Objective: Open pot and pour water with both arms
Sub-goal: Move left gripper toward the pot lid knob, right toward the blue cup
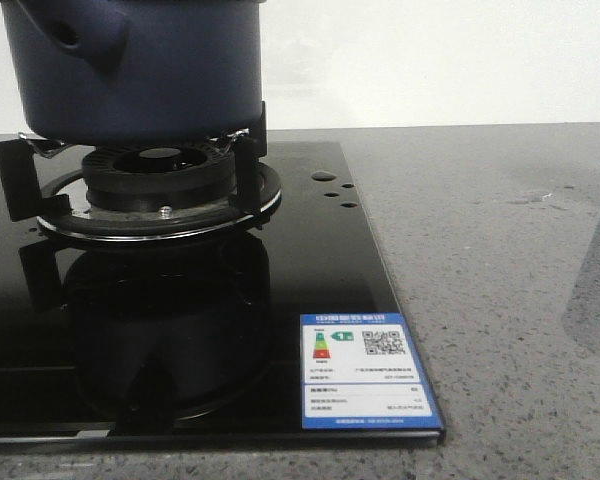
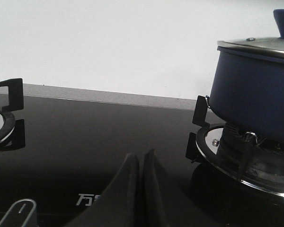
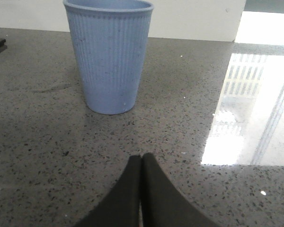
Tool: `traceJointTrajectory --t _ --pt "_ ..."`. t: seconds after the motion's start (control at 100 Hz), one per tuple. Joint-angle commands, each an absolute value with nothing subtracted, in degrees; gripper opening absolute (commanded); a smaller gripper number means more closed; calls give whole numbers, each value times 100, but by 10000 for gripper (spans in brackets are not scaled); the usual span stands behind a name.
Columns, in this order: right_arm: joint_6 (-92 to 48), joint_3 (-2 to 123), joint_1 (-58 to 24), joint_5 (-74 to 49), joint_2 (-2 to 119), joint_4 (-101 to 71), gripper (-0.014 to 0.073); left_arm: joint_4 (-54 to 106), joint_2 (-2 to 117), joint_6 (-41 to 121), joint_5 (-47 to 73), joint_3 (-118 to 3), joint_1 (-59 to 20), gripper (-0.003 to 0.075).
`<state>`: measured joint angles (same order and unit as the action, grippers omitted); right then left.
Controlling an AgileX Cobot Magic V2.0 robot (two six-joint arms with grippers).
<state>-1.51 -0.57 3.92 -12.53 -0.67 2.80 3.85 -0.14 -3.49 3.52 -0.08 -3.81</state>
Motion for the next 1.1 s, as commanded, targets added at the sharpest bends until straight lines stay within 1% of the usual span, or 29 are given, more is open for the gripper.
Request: traceJointTrajectory --t 0.0,1.09 --pt "-148 -151 439 -825 -173 324 -67 432 -156 -412 -64 69 -376 -16" --pt "-148 -151 439 -681 -173 324 -67 432 -156 -412 -64 69 -376 -16"
